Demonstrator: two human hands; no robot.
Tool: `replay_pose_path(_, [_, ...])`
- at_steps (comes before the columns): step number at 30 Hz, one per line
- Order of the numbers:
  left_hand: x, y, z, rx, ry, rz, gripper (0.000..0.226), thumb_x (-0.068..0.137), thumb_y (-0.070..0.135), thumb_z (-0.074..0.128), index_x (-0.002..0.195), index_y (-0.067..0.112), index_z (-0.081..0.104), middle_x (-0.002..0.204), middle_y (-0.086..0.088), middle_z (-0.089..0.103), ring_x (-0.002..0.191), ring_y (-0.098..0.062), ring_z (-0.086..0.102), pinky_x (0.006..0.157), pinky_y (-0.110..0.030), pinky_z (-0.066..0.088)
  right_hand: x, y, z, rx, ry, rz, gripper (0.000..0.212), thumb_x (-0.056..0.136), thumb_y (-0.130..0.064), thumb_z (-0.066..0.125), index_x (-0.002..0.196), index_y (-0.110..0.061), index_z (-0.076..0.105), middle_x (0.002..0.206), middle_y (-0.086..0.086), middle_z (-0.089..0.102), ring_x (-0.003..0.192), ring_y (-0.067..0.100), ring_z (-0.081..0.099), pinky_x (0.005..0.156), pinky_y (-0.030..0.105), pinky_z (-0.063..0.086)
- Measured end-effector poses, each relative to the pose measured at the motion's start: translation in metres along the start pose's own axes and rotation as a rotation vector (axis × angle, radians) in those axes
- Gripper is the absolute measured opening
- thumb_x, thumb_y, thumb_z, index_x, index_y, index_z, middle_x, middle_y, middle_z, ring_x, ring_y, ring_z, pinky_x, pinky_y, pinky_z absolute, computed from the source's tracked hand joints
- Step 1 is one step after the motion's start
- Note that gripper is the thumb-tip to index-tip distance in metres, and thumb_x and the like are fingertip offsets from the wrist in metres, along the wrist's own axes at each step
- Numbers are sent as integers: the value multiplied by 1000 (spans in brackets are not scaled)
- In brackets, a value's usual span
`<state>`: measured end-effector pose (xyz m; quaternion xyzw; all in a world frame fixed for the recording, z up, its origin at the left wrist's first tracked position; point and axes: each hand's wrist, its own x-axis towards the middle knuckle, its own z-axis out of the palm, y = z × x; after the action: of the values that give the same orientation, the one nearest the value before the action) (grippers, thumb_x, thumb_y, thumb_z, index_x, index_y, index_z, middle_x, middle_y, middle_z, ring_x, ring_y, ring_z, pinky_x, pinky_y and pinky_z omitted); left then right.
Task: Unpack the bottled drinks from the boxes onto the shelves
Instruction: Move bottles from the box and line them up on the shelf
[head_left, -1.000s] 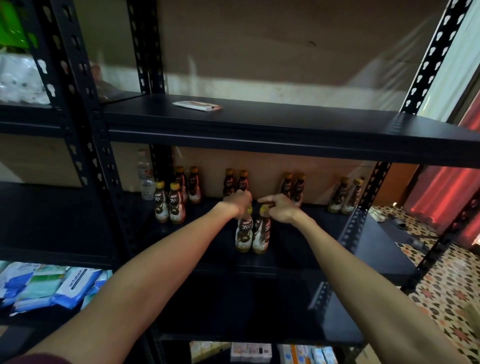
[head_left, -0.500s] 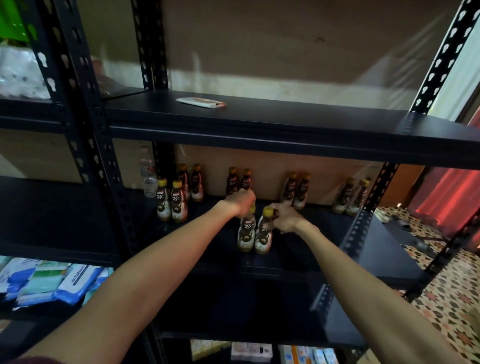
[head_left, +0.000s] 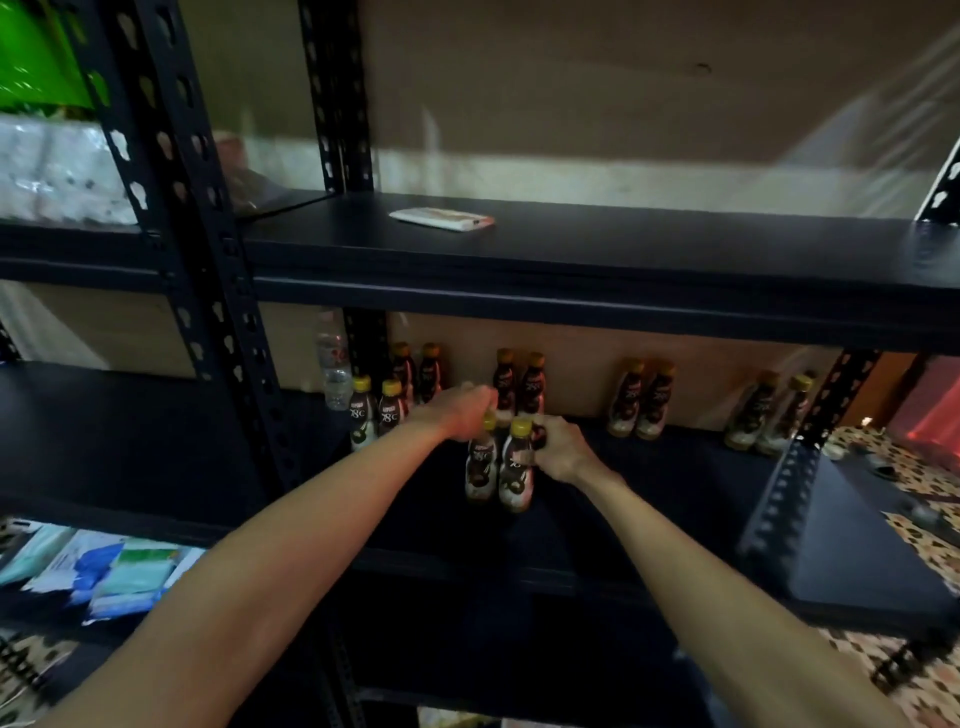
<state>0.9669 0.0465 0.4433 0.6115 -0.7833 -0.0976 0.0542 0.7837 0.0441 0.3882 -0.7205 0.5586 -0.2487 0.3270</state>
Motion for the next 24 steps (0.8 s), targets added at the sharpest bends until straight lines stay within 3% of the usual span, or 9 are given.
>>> replay_pose_path(5, [-2, -36, -11, 120, 83, -10, 18, 85, 25, 75, 94, 28, 60, 105, 2, 65, 101, -18, 61, 94, -40, 48, 30, -18, 31, -14, 43, -18, 36, 85, -8, 78, 118, -12, 62, 115, 7, 62, 104, 18, 60, 85, 19, 42])
replay_pose_path(12, [6, -75, -14, 201, 95, -83, 28, 93, 29, 65, 120, 30, 60, 120, 5, 66, 113, -17, 62, 94, -30, 42, 61, -36, 56, 4, 62, -30, 28, 84, -9, 79, 103, -18, 60, 90, -8, 60, 94, 13, 59, 80, 21, 42])
replay_pose_path(16, [14, -88, -16, 274, 126, -42, 37, 98, 32, 60, 134, 24, 56, 143, 1, 51, 130, -21, 49, 103, -28, 38, 74, -40, 63, -14, 59, -4, 47, 83, -17, 81, 126, -16, 62, 108, -4, 64, 110, 17, 61, 88, 20, 42])
replay_pose_path(19, [18, -91, -17, 326, 123, -23, 45, 102, 34, 51, 144, 20, 45, 147, -2, 46, 134, -22, 44, 106, -29, 33, 80, -42, 65, -21, 72, 9, 57, 84, -18, 82, 135, -14, 59, 121, 1, 66, 120, 19, 59, 90, 17, 38])
replay_pose_path(24, [15, -91, -21, 276, 97, -76, 43, 103, 26, 50, 144, 17, 43, 142, -5, 49, 128, -22, 49, 99, -29, 36, 86, -43, 67, -11, 75, 36, 48, 85, -13, 81, 130, -10, 63, 109, -5, 63, 109, 12, 60, 87, 17, 40])
